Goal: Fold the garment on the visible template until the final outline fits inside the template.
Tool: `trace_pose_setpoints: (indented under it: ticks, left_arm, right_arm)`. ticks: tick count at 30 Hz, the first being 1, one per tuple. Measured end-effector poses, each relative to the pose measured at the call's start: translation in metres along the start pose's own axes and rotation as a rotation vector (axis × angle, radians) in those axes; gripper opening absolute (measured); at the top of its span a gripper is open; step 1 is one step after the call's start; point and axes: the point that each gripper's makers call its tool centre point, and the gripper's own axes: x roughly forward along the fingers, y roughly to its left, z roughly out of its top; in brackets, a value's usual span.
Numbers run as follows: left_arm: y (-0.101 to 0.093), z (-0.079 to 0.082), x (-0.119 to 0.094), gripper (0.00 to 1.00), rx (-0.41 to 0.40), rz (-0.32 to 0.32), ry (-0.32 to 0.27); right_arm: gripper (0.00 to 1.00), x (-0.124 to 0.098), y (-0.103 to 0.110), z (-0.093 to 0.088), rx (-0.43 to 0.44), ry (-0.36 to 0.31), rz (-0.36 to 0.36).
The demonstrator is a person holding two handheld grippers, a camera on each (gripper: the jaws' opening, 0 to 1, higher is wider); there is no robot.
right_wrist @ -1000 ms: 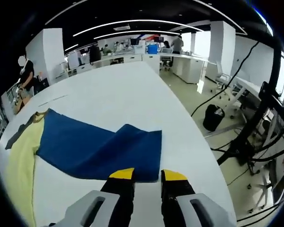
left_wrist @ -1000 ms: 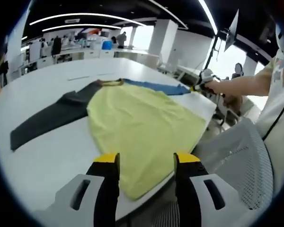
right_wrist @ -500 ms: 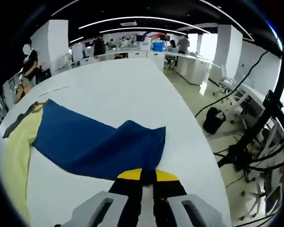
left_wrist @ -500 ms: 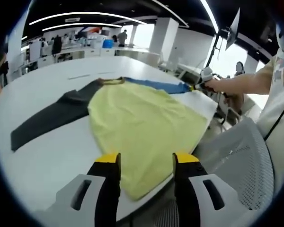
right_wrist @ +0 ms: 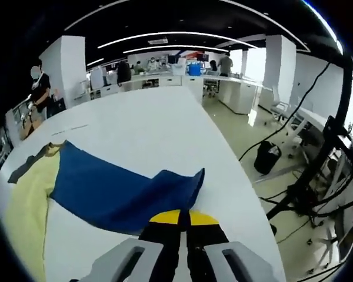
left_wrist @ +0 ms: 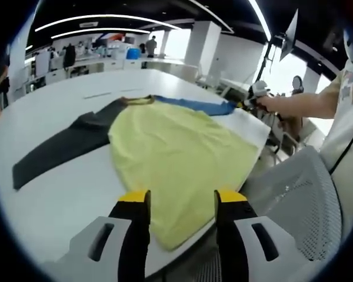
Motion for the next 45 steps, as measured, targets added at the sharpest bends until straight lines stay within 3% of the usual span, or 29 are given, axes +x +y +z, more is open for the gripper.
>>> trace_pose_setpoints:
  ticks: [7,14,27,45]
  left_arm:
    - [-0.003,-0.001,0.002,0.4,0.003,-0.008,0.001]
    - [-0.005,-0.002,0.001,0.39,0.002,-0.009,-0.004]
    - [-0.009,-0.005,-0.005,0.39,-0.006,-0.001,-0.022]
    - [-0.005,-0.004,-0.013,0.38,-0.019,-0.001,-0.045]
  right_arm:
    - [0.0,-0.01,0.008,0.022,0.031,-0.065,0.038]
    - [0.0,-0.015,0.025,0.038,-0.005,-0.09,0.066]
    - [0.0,-0.014,0.077,0.076,-0.054,-0.143,0.167]
    - [0.0,-0.012,0.146,0.097,-0.111,-0.169,0.269]
